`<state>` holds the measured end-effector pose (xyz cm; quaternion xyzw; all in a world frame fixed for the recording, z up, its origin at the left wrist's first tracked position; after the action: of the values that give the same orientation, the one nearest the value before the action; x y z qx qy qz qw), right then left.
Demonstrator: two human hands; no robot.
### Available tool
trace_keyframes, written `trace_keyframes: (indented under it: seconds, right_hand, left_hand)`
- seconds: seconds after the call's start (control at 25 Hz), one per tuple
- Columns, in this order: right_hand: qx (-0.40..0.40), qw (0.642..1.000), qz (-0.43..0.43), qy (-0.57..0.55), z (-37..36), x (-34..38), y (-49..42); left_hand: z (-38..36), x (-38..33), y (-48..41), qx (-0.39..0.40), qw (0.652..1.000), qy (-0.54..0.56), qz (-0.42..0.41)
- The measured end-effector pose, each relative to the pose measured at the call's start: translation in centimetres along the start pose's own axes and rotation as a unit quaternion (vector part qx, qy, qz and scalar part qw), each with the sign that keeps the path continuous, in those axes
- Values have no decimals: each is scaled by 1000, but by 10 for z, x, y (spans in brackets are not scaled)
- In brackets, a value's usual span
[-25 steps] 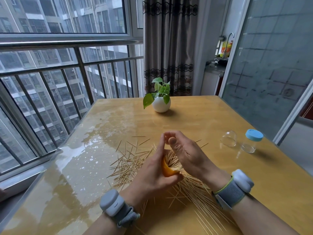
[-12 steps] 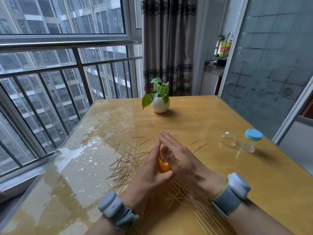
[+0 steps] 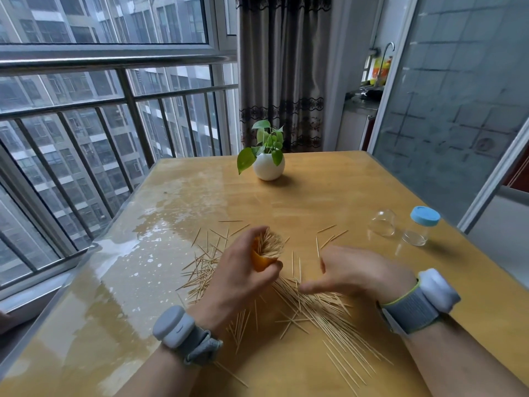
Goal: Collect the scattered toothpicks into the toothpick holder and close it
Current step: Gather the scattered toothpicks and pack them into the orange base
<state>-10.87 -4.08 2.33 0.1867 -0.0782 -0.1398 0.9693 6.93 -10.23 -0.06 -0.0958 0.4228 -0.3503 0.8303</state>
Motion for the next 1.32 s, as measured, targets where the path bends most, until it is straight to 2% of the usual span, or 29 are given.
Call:
trace_keyframes:
  seconds: [0.16, 0.76, 0.92, 1.0, 1.04, 1.12, 1.24, 1.32]
  right_hand:
    - [-25, 995, 33, 91, -13, 23, 6]
    - [-58, 995, 74, 24, -7, 12, -16]
    - [-38, 992, 113, -29, -5, -1, -27]
    - [-47, 982, 135, -121, 5, -11, -30]
    - [-47, 969, 145, -196, 11, -15, -28]
    - [-45, 918, 169, -355, 21, -20, -24]
    - [-76, 815, 209, -535, 29, -16, -18]
    - [-134, 736, 217, -627, 31, -6, -14]
  left_hand:
    - [-1, 2, 0, -17, 1000, 22, 15]
    - [-1, 1, 2, -26, 999, 27, 5]
    - [-2, 0, 2, -19, 999, 31, -4]
    - [-3, 0, 1, -16, 999, 37, -7]
    - [-4, 0, 0, -15, 999, 39, -8]
    - [-6, 0, 0, -4, 999, 45, -9]
    - [-11, -1, 2, 13, 999, 49, -14]
    - [-13, -3, 3, 15, 999, 43, -21]
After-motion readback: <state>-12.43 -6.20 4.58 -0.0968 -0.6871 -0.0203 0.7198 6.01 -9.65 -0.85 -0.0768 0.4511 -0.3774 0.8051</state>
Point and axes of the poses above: each hand's wrist, its own y-axis away from the middle knuckle, its own z-axis out of the back of the hand, x = y × z, the point moved 4 cm from there along -y, towards the middle knuckle, and after that the axes turned 6 degrees about -z, right-handed, at the moved point
